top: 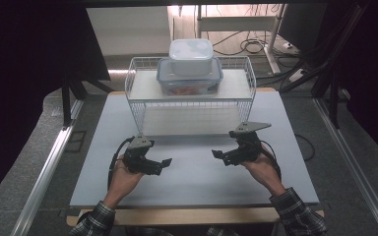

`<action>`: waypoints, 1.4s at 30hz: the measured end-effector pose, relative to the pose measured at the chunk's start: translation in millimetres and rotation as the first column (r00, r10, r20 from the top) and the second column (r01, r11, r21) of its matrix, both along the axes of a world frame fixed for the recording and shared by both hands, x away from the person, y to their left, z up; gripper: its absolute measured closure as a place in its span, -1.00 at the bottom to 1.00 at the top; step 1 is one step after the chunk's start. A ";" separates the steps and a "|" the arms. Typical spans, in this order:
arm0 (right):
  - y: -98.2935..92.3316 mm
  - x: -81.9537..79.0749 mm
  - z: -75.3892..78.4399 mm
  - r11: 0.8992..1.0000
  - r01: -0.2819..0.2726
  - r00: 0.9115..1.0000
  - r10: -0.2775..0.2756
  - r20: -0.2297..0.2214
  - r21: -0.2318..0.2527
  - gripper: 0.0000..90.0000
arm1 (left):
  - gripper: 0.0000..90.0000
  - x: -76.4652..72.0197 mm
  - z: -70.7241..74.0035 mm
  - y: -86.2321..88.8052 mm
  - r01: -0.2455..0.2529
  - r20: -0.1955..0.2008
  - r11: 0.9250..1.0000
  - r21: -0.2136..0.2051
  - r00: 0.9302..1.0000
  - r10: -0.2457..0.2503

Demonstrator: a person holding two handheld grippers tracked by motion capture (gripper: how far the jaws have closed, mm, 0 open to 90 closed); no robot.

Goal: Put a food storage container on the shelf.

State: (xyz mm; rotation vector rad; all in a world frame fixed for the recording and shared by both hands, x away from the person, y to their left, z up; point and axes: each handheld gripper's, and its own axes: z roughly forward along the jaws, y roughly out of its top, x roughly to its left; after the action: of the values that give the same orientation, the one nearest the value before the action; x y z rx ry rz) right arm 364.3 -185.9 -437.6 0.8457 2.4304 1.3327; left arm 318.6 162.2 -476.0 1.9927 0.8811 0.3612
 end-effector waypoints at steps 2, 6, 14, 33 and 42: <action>-2.0 -1.3 -1.9 1.000 0.004 1.000 -0.004 -0.004 0.003 -0.99 | -0.91 -2.9 -2.4 2.0 -0.001 0.004 1.000 0.002 1.000 0.001; -8.3 -2.3 -7.6 1.000 0.018 1.000 -0.018 -0.008 0.001 -0.99 | -0.92 -7.5 -6.9 7.6 -0.015 0.008 1.000 0.007 1.000 0.015; -21.3 -4.5 -18.0 0.999 0.035 0.999 -0.036 -0.020 -0.012 -1.00 | -0.92 -15.6 -13.6 20.0 -0.051 0.000 0.999 0.004 0.999 0.051; -45.8 -13.8 -29.9 0.996 0.084 0.996 -0.084 -0.016 -0.015 -1.00 | -0.92 -32.4 -23.4 37.7 -0.094 -0.004 0.995 0.019 0.996 0.094; -55.9 -19.4 -39.4 0.995 0.101 0.995 -0.102 -0.024 -0.019 -1.00 | -0.93 -36.4 -32.7 39.1 -0.098 -0.018 0.994 0.047 0.995 0.099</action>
State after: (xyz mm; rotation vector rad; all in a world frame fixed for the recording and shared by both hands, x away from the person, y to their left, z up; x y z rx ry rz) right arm 344.9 -241.7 -477.0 0.9731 2.3796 1.2699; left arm 282.2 201.3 -508.7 2.0026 0.9944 0.4204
